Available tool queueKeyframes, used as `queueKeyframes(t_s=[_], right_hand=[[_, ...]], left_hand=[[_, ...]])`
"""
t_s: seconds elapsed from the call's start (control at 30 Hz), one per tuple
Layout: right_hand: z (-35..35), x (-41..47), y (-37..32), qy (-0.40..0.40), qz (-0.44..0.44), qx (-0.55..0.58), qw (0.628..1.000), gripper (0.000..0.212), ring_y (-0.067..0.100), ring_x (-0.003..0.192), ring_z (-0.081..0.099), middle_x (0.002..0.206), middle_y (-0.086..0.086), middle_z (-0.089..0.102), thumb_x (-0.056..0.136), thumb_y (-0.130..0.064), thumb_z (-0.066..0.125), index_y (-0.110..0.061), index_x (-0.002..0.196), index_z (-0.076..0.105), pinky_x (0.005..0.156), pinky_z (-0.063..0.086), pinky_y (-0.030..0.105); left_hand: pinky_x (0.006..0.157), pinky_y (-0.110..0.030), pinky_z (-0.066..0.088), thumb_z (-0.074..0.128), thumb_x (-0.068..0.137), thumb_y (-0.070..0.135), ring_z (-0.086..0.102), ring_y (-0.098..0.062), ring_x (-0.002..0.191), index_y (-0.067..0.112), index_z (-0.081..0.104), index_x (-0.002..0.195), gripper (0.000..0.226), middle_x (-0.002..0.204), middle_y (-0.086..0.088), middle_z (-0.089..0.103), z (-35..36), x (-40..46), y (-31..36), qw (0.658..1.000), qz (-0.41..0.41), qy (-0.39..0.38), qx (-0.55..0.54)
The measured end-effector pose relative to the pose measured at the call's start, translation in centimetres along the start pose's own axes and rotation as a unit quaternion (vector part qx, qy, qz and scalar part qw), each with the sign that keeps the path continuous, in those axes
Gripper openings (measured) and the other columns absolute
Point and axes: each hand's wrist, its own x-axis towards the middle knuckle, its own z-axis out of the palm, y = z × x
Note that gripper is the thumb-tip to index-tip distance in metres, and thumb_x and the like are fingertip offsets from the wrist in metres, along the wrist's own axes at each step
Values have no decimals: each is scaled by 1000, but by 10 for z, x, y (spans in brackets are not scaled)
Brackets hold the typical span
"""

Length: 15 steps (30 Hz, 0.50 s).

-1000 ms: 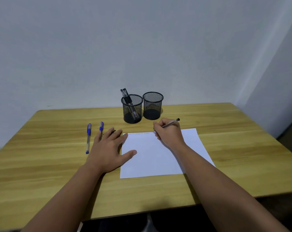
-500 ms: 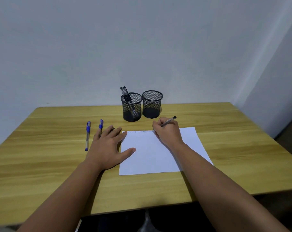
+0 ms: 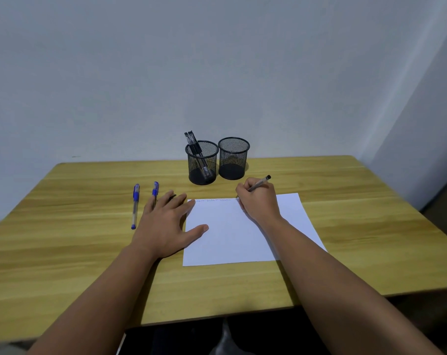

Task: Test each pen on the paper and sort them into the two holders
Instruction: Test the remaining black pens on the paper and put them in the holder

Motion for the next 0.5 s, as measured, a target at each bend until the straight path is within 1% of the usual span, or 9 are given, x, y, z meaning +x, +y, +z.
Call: queueKeyframes(t_s=[0.03,0.13,0.23,0.3,0.4,0.5], right_hand=[[0,0,0,1,-1,-4,1000,36,44,51,55,69,37,58,87,-26,64,3,71,50,51,47,40],[-2,-1,-1,2,-11,-4,1000,36,32,47,53,67,39,53,90,-19,63,5,71,44,48,43,35],[-1,0,-1,11,-15,-16,1000,37,30,51,46,66,38,47,87,-23,61,-1,68,39,50,38,36],[0,0,-2,12,-15,-15,1000,37,29,52,44,62,34,44,86,-24,61,-2,67,38,51,37,38],[-1,0,-3,19,-28,-24,999,36,26,53,42,59,28,39,87,-25,60,-3,67,38,53,36,35],[-2,0,-2,34,-37,-20,999,39,24,57,36,58,13,33,88,-23,60,-4,66,35,55,33,34]], left_hand=[[125,-52,10,29,78,91,16,-17,155,38,44,150,91,162,11,35,0,0,0,1000,0,0,-2],[125,-53,11,29,77,91,17,-17,155,38,45,150,91,162,11,36,0,0,1,1000,0,2,-3],[125,-52,11,29,78,91,16,-17,155,38,44,150,91,162,11,36,0,0,0,1000,0,3,1],[125,-52,11,29,78,91,16,-17,155,39,44,150,91,162,11,35,0,0,-1,1000,0,2,1],[125,-52,10,30,78,91,17,-17,155,38,45,150,90,162,11,36,0,1,-1,1000,1,3,-1],[125,-51,10,29,78,91,16,-17,155,39,44,150,90,162,12,36,0,1,-1,1000,-1,3,2]])
